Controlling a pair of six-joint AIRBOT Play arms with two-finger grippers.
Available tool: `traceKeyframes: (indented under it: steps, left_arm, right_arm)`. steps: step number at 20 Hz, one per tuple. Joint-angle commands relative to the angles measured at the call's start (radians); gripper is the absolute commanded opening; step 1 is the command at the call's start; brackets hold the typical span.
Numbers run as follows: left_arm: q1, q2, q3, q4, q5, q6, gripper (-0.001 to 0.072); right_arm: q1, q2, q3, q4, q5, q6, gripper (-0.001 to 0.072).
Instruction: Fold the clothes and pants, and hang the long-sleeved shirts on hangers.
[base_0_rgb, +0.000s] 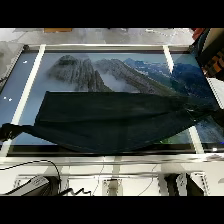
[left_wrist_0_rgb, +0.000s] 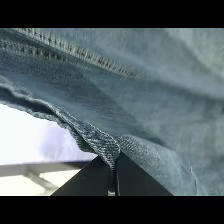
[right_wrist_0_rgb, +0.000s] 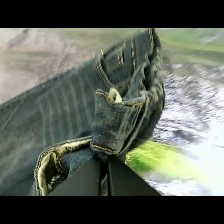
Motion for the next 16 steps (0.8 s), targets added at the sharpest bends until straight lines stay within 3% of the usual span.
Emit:
traceKeyframes:
  steps: [1,4,7,12,16]
  left_arm:
    - [0.001,0.001,0.012,-0.12,-0.011,0.026,0.0027]
    - [0.0,0.001,0.012,-0.338,0.037,0.044,0.0026]
    - [-0.033,0.001,0.012,-0.558,0.169,0.021,0.0025]
    - [-0.264,-0.01,0.011,-0.572,0.602,-0.099,0.0025]
    - [-0.494,-0.058,0.012,-0.575,0.957,-0.189,0.0025]
  right_arm:
    - [0.0,0.101,0.032,-0.1,0.009,0.09,0.004]
    - [0.0,0.135,0.032,-0.105,-0.005,0.126,0.004]
    - [0.0,0.11,0.029,-0.103,-0.122,0.234,0.004]
    - [0.09,-0.038,0.029,-0.092,-0.285,0.363,0.004]
    - [0.277,-0.27,0.029,-0.091,-0.554,0.503,0.004]
